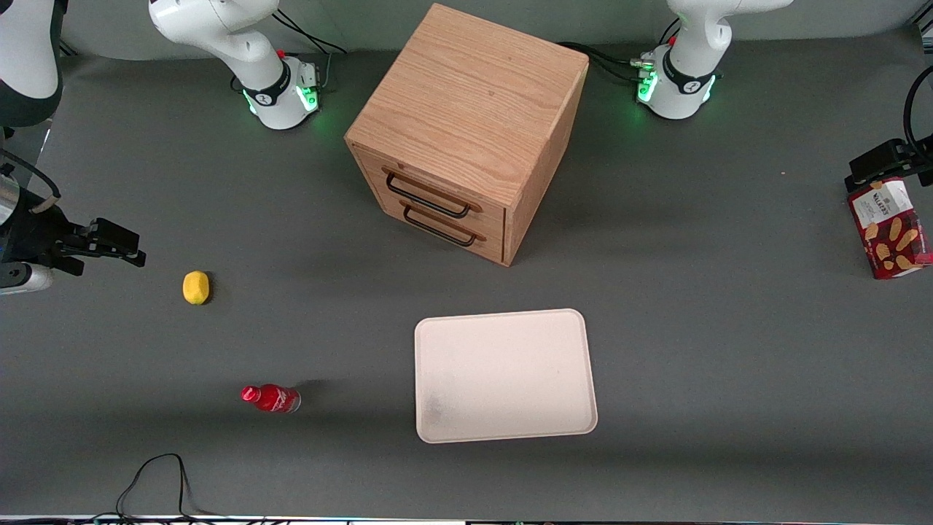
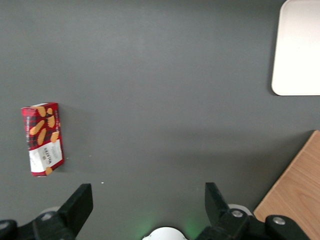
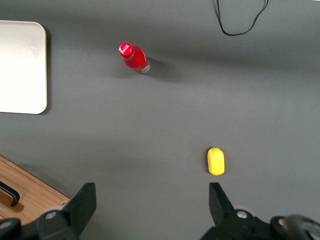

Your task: Place red cookie box on tray

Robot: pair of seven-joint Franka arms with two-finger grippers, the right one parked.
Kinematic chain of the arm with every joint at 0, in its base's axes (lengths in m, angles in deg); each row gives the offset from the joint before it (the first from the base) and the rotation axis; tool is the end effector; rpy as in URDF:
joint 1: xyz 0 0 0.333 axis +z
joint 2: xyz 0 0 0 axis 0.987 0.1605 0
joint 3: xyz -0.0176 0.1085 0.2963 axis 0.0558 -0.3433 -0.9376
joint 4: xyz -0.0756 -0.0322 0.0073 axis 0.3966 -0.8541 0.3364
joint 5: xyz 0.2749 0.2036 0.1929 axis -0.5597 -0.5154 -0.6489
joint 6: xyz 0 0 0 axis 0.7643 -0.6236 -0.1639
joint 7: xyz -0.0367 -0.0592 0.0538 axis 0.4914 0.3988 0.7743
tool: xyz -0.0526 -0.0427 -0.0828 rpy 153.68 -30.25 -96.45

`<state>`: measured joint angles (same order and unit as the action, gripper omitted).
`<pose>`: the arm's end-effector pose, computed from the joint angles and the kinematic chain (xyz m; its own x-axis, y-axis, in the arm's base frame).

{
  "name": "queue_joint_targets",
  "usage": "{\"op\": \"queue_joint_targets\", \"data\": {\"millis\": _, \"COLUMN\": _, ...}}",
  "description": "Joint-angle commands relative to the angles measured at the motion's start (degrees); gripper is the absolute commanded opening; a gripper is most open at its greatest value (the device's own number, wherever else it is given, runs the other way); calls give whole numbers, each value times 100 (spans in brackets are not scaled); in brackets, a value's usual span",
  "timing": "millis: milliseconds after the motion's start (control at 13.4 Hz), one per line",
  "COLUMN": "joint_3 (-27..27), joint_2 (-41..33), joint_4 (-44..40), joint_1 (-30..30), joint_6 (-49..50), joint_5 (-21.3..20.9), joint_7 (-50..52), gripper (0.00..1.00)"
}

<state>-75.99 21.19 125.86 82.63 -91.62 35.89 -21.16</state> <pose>0.5421 0.0304 0.6456 0.9943 0.0716 -0.0790 0.0677 -0.9964 -0.0504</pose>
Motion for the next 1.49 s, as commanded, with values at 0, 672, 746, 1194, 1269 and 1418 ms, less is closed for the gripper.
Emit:
{"op": "queue_joint_targets", "data": {"millis": 0, "joint_3": -6, "joint_2": 92, "joint_4": -192, "joint_1": 287, "joint_6": 97, "joint_5": -152, "joint_7": -28, "gripper": 100}}
{"op": "queue_joint_targets", "data": {"millis": 672, "joint_3": -6, "joint_2": 741, "joint_4": -798, "joint_1": 2518, "joint_6": 44, "joint_5": -346, "joint_7": -2390, "gripper": 100}}
{"op": "queue_joint_targets", "data": {"millis": 746, "joint_3": -6, "joint_2": 873, "joint_4": -886, "joint_1": 2773, "joint_6": 18, "joint_5": -337, "joint_7": -2672, "gripper": 100}}
{"op": "queue_joint_targets", "data": {"millis": 1194, "joint_3": -6, "joint_2": 1954, "joint_4": -1984, "joint_1": 3654, "joint_6": -26, "joint_5": -399, "joint_7": -3728, "gripper": 100}}
{"op": "queue_joint_targets", "data": {"millis": 1269, "joint_3": 2, "joint_2": 1990, "joint_4": -1959, "joint_1": 3777, "joint_6": -156, "joint_5": -399, "joint_7": -3860, "gripper": 100}}
{"op": "queue_joint_targets", "data": {"millis": 1418, "joint_3": -6, "joint_2": 2026, "joint_4": -1880, "joint_1": 3804, "joint_6": -175, "joint_5": -434, "joint_7": -3897, "gripper": 100}}
